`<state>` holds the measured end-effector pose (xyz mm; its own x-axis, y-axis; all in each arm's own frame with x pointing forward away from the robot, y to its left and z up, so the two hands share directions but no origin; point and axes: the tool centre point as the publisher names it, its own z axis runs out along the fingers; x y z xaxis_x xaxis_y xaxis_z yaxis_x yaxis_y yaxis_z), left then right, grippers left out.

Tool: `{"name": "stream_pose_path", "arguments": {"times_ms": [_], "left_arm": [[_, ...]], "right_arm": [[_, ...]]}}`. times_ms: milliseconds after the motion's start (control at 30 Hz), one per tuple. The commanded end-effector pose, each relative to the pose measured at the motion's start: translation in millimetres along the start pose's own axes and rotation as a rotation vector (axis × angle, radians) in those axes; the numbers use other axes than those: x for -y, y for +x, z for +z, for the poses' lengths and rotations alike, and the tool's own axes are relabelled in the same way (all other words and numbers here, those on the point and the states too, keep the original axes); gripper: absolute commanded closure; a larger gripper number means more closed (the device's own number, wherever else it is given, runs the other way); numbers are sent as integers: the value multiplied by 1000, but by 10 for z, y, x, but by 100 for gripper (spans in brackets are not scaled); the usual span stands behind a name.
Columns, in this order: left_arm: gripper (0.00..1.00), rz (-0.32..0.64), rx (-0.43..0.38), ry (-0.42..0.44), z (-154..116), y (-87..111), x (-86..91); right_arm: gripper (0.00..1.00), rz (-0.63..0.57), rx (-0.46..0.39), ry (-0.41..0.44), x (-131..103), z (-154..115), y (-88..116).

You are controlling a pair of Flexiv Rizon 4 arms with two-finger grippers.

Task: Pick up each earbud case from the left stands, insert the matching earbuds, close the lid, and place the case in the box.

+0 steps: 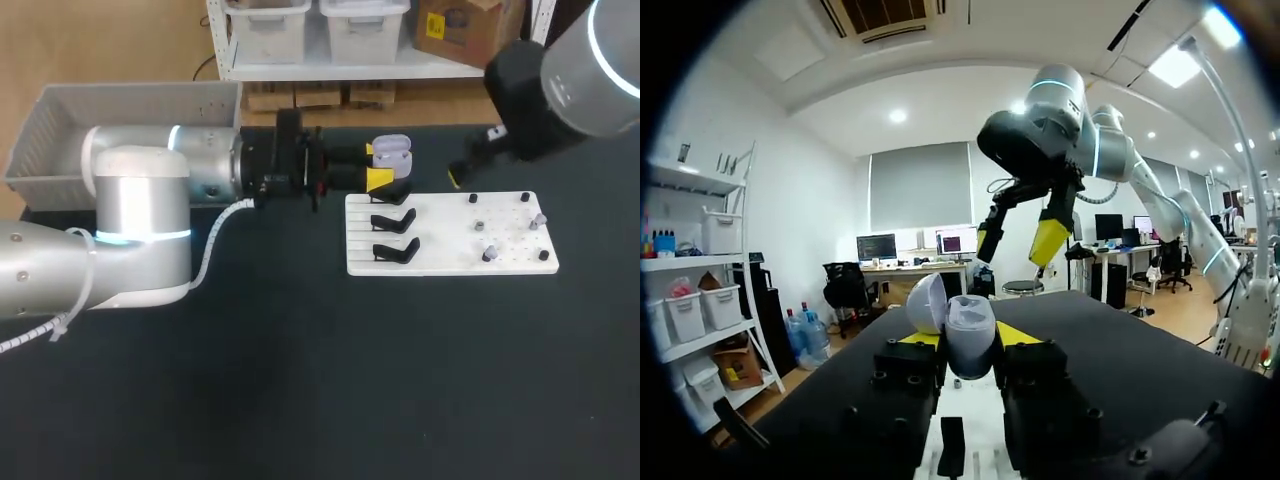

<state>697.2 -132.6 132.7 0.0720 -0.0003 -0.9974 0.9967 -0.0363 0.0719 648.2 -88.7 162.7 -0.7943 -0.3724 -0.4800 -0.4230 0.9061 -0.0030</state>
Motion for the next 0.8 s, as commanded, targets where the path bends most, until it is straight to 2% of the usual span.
{"name": "stream_pose_path", "arguments": {"times_ms": [33, 100, 233, 400, 567, 733, 800], "left_arm": [[100, 4, -3, -7, -9, 9, 18], [100, 4, -3, -7, -9, 9, 18], [100, 4, -3, -7, -9, 9, 18], [100, 4, -3, -7, -9, 9, 18], [100, 4, -3, -7, -9, 9, 18], [100, 4, -3, -7, -9, 9, 18], [100, 4, -3, -7, -9, 9, 18]], "right_arm": [[0, 6, -8, 83, 107, -49, 226], [0, 14, -28, 70, 168, -13, 287], [0, 15, -121, 72, 273, 105, 383], [0, 22, -185, 110, 453, 251, 441], [0, -23, -281, 164, 610, 421, 477], [0, 13, -286, 171, 792, 553, 505], [0, 13, -286, 171, 792, 553, 505]]}}
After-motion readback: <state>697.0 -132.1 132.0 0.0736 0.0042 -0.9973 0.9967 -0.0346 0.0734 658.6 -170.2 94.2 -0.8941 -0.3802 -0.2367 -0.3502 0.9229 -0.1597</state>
